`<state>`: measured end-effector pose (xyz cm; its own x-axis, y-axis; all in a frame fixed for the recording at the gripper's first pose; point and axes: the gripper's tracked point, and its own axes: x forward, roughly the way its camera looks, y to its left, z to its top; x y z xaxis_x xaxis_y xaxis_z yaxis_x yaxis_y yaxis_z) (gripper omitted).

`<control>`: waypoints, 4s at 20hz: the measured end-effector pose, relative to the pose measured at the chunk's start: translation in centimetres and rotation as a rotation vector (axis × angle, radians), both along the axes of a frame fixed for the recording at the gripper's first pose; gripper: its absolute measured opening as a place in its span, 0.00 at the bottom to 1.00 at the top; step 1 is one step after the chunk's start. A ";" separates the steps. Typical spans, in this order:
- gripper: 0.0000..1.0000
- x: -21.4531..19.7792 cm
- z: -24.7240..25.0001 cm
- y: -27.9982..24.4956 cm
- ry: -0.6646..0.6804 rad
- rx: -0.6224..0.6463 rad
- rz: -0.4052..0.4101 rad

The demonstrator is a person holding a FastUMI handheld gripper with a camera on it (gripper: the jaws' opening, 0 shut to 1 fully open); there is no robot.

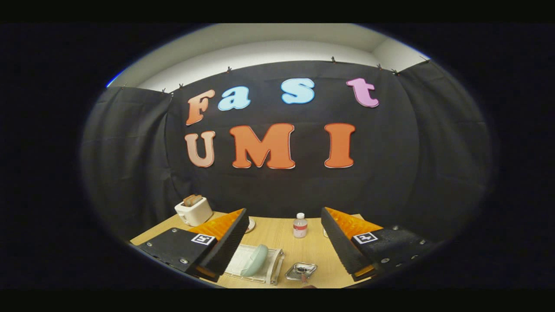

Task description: Take the plate from the dish rack, then take the spoon from the basket and place it into the plate.

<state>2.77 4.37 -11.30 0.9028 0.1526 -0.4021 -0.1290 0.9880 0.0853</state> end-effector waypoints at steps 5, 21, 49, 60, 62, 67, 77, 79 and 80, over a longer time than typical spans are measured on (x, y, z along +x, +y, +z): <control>1.00 -0.2 -5.6 2.5 0.206 0.019 0.067; 0.85 -2.9 -22.8 8.5 0.799 -0.071 0.161; 0.22 -3.3 -19.9 7.7 0.866 -0.336 -0.167; 0.17 -11.6 -16.2 4.8 0.862 -0.115 -0.168; 0.17 -13.5 -16.9 4.1 0.887 -0.079 -0.151; 0.17 -17.3 -18.9 3.0 0.924 0.022 -0.100; 0.17 -23.4 -22.4 2.9 0.965 0.177 -0.006; 0.17 -24.3 -23.5 2.7 0.981 0.200 -0.006; 0.17 -24.8 -24.1 2.7 0.992 0.210 -0.007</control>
